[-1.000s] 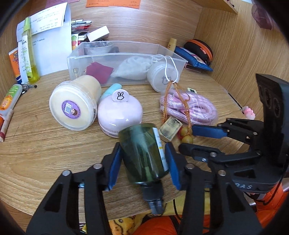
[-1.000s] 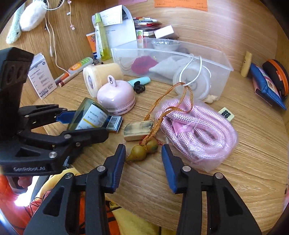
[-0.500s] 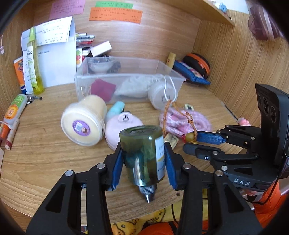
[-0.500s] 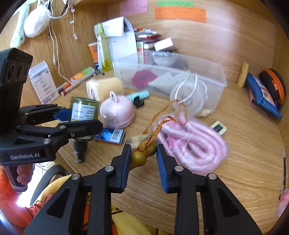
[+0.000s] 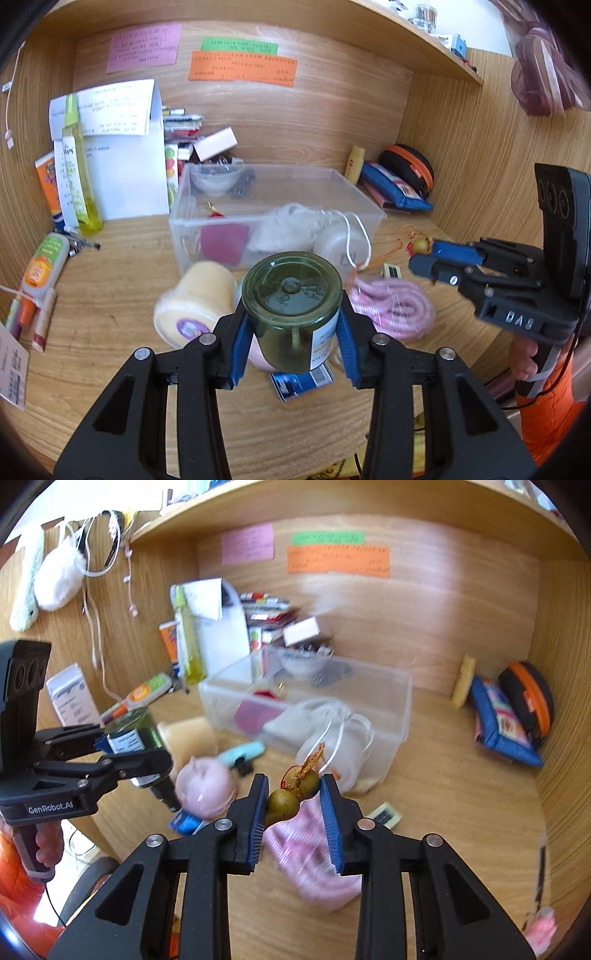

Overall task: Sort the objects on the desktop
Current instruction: 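Carry the green jar and beaded cord into the clear box and release both, then move both grippers to the cream jar and the green domino tile, then grasp the cream round jar with the left gripper while the right grasps the green domino tile, then carry the cream jar and domino tile over the clear box and release both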

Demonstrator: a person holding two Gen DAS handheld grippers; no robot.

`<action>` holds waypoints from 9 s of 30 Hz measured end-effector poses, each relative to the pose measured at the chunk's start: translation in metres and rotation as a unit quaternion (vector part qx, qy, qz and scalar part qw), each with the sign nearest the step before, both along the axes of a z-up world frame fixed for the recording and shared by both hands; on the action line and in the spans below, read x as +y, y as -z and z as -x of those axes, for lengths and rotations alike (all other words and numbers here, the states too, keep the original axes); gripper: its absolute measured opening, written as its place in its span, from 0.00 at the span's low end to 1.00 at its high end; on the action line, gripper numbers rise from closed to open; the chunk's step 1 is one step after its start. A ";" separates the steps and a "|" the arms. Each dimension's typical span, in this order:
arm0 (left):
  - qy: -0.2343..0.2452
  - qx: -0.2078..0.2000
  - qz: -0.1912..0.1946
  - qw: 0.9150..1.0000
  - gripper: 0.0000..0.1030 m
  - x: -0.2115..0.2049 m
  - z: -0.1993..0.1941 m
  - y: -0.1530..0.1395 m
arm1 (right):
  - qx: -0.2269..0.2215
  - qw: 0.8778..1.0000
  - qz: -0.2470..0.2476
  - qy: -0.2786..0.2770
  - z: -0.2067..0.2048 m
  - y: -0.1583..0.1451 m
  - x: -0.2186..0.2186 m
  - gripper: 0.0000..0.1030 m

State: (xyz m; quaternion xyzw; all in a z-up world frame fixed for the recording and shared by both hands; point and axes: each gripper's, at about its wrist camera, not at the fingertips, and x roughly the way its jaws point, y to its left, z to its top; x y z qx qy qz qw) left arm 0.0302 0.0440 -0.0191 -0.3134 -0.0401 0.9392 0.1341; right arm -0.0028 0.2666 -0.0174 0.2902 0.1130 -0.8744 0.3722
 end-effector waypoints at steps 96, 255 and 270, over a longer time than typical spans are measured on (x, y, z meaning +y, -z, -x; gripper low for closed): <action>-0.015 -0.071 0.105 0.992 0.78 -0.015 0.174 -0.022 | 0.004 0.996 -0.091 0.019 0.142 0.009 -0.080 0.69; -0.075 -0.046 0.057 0.994 0.66 -0.033 0.187 -0.003 | -0.087 0.995 -0.046 -0.016 0.189 0.021 -0.082 0.37; -0.066 -0.064 0.112 0.989 0.67 -0.015 0.202 0.014 | -0.073 0.992 -0.098 -0.004 0.189 0.040 -0.090 0.37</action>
